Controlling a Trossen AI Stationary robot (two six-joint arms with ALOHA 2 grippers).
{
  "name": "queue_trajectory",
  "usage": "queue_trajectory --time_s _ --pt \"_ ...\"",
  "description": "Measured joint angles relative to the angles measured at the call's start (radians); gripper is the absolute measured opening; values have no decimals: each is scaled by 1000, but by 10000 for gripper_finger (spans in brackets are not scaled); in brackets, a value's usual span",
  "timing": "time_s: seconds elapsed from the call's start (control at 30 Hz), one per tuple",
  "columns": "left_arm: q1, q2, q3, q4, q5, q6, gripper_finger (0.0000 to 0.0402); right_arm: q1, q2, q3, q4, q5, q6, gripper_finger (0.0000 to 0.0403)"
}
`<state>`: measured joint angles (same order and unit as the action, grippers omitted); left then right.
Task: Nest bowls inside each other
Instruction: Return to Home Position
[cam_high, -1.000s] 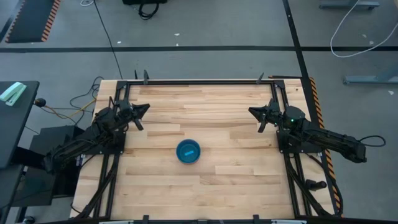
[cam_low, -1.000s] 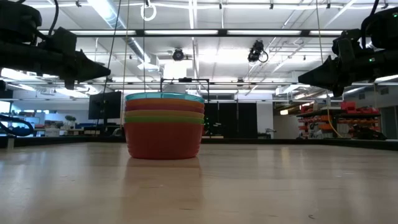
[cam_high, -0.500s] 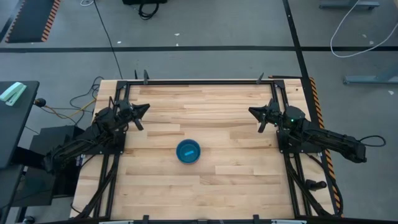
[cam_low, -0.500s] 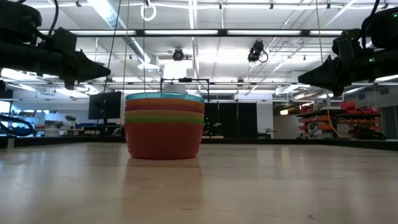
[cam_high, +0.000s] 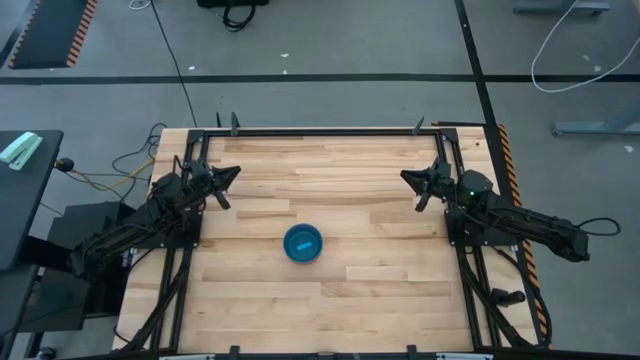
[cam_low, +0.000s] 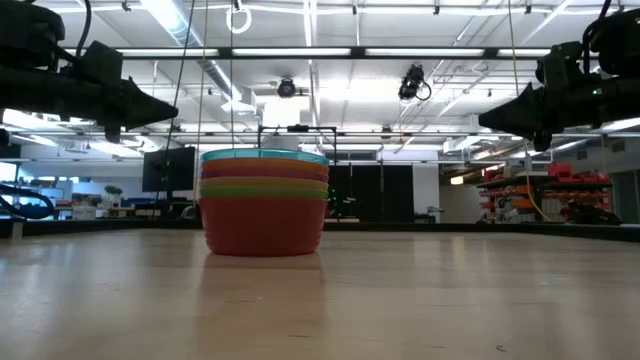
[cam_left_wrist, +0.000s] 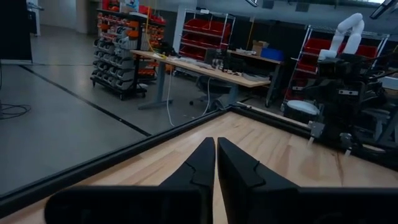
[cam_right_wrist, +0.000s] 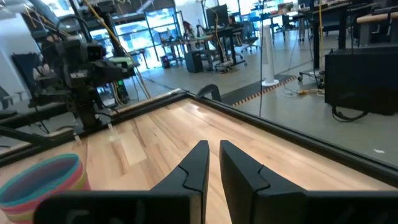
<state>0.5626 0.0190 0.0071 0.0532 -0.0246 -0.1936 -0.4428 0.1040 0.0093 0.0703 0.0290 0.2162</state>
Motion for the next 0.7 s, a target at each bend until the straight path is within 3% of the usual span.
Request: queue_trajectory --time_s 0.33,0.7 --pt "0 0 0 7 0 -3 36 0 -2 0 -25 25 -31 48" --pt "0 0 0 9 0 -3 23 0 -2 0 -44 24 -45 48"
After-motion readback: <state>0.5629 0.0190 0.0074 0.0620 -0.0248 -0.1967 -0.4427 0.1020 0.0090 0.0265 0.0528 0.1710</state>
